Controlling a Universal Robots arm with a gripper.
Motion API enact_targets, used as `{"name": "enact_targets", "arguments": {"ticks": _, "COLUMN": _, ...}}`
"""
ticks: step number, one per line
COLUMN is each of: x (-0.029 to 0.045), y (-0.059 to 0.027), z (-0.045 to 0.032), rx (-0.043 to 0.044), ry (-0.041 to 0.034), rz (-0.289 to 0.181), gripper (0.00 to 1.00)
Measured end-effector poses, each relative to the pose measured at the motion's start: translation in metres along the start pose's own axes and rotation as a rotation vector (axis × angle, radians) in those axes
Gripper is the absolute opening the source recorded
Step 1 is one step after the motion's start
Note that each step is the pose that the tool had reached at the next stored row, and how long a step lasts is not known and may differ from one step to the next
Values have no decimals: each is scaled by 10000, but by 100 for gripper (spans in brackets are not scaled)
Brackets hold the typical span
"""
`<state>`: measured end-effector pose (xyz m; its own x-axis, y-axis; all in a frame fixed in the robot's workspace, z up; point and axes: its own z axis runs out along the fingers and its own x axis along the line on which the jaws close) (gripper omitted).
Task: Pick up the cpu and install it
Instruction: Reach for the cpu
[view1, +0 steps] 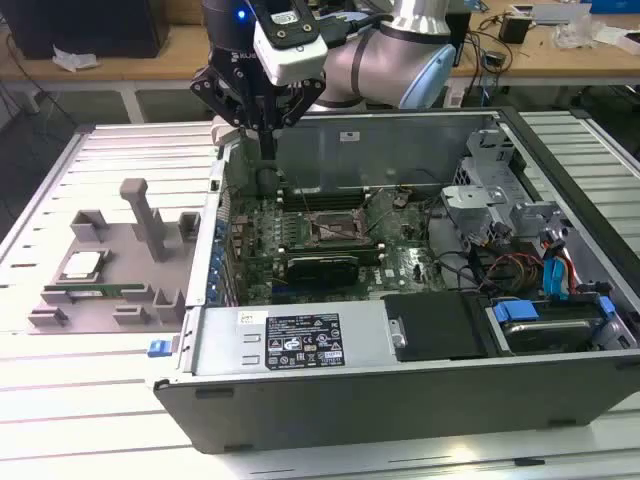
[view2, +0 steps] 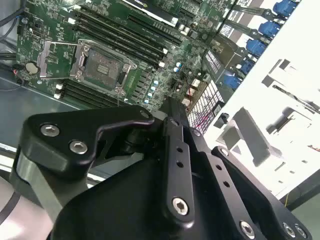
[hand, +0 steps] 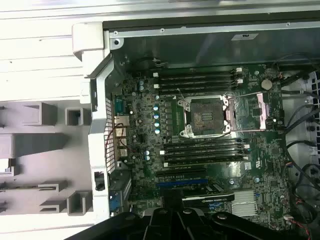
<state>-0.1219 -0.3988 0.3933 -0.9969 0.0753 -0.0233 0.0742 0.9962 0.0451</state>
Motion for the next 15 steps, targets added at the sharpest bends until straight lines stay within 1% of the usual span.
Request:
{"name": "enact_targets", "arguments": {"ticks": 11, "x": 8, "y": 0, "z": 0, "rx": 1, "ry": 0, "rz": 2, "gripper": 11}}
{"name": "enact_targets", "arguments": {"ticks": 13, "x": 22, "y": -2, "z": 0, "rx": -1, "ry": 0, "rz": 0, "gripper": 11}}
{"name": "enact_targets", "arguments": {"ticks": 15, "x": 70, "y": -5, "z": -2, "rx": 1, "ry": 0, "rz": 1, "gripper": 11}}
